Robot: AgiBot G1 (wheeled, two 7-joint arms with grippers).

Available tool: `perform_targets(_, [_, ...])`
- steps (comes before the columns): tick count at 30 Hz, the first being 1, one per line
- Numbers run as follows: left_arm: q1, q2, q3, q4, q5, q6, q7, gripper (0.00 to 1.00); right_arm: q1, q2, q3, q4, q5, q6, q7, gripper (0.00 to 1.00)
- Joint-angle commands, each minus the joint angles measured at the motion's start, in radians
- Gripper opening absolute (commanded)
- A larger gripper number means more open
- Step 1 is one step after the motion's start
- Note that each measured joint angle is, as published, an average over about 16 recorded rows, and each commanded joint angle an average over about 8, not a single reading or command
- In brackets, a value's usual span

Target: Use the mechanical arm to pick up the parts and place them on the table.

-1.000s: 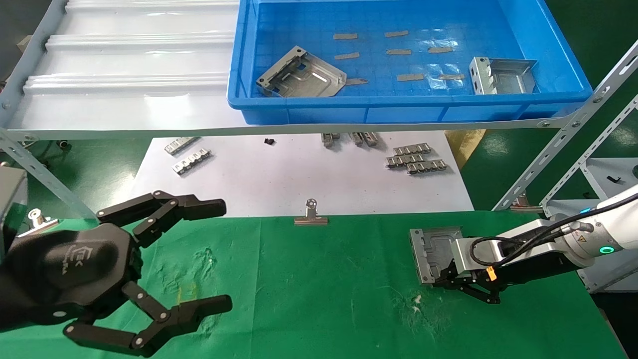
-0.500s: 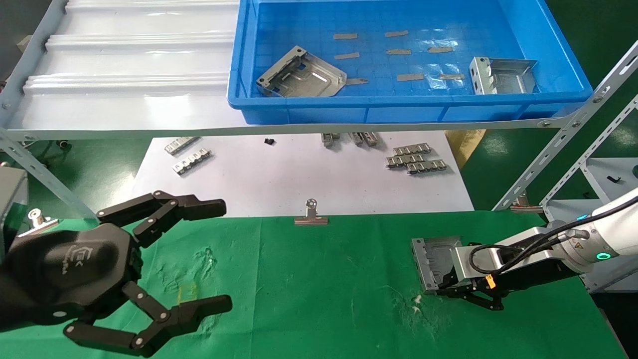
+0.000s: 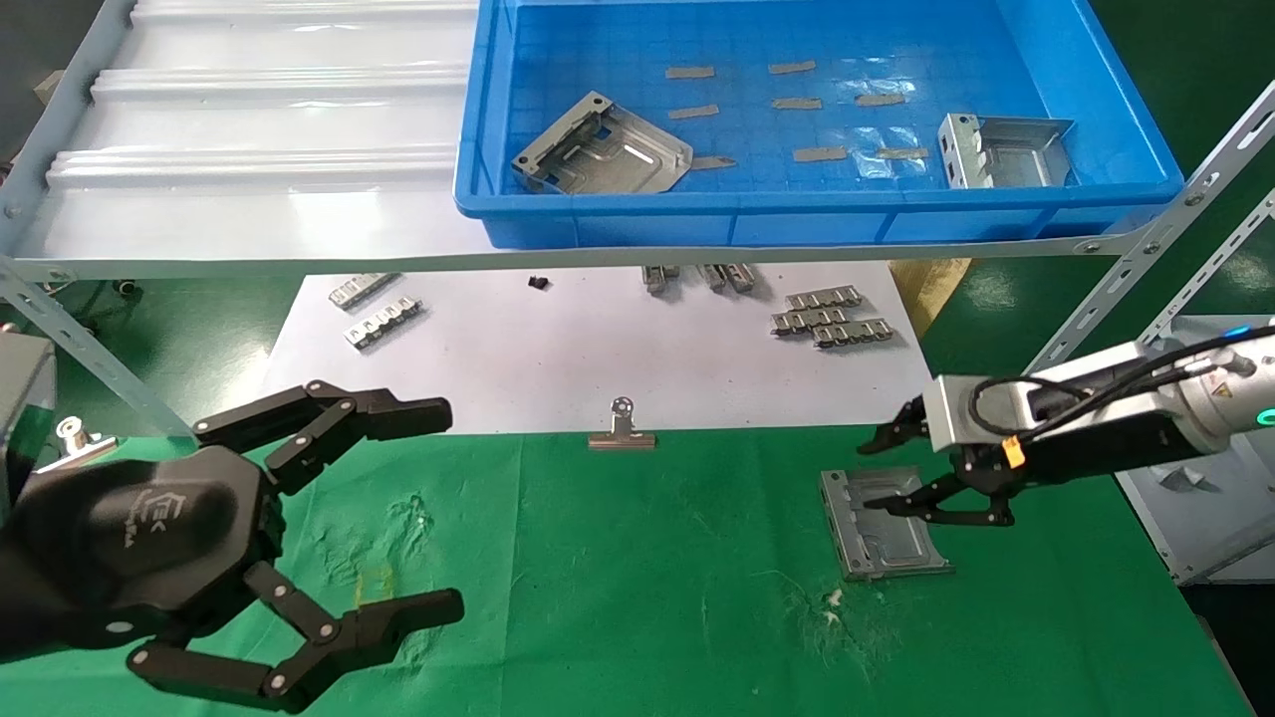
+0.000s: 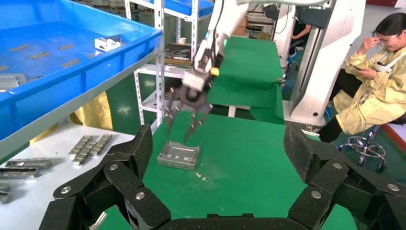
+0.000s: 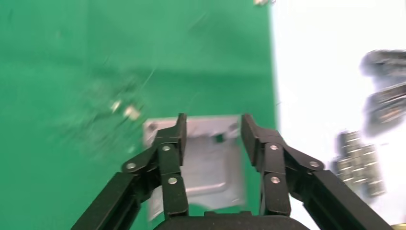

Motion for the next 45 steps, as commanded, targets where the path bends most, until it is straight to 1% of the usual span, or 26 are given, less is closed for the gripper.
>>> perform_targets(1, [0.000, 0.000, 0.000, 0.000, 0.000, 0.000, 0.000, 1.00, 0.020, 0.008, 0.014, -0.001, 0.021, -0.016, 0.006, 1.00])
perform_targets(5, [0.000, 0.000, 0.000, 0.000, 0.000, 0.000, 0.000, 1.00, 0.036, 0.014, 0.045, -0.010, 0.064, -0.027, 0.039, 1.00])
perform_targets(9, [0.000, 0.000, 0.000, 0.000, 0.000, 0.000, 0.000, 1.00, 0.043, 0.017, 0.059, -0.015, 0.085, -0.031, 0.054, 1.00])
perform_targets(17, [0.000, 0.000, 0.000, 0.000, 0.000, 0.000, 0.000, 1.00, 0.035, 0.017, 0.055, -0.008, 0.073, -0.029, 0.045, 1.00])
perform_targets(21, [0.000, 0.000, 0.000, 0.000, 0.000, 0.000, 0.000, 1.00, 0.013, 0.026, 0.082, 0.022, 0.069, -0.027, 0.060, 1.00])
perform_targets(25, [0.000, 0.000, 0.000, 0.000, 0.000, 0.000, 0.000, 1.00, -0.033, 0.048, 0.154, 0.090, 0.068, -0.026, 0.104, 1.00])
perform_targets(45, [0.000, 0.000, 0.000, 0.000, 0.000, 0.000, 0.000, 1.00, -0.330, 0.190, 0.597, 0.522, 0.054, -0.011, 0.374, 1.00])
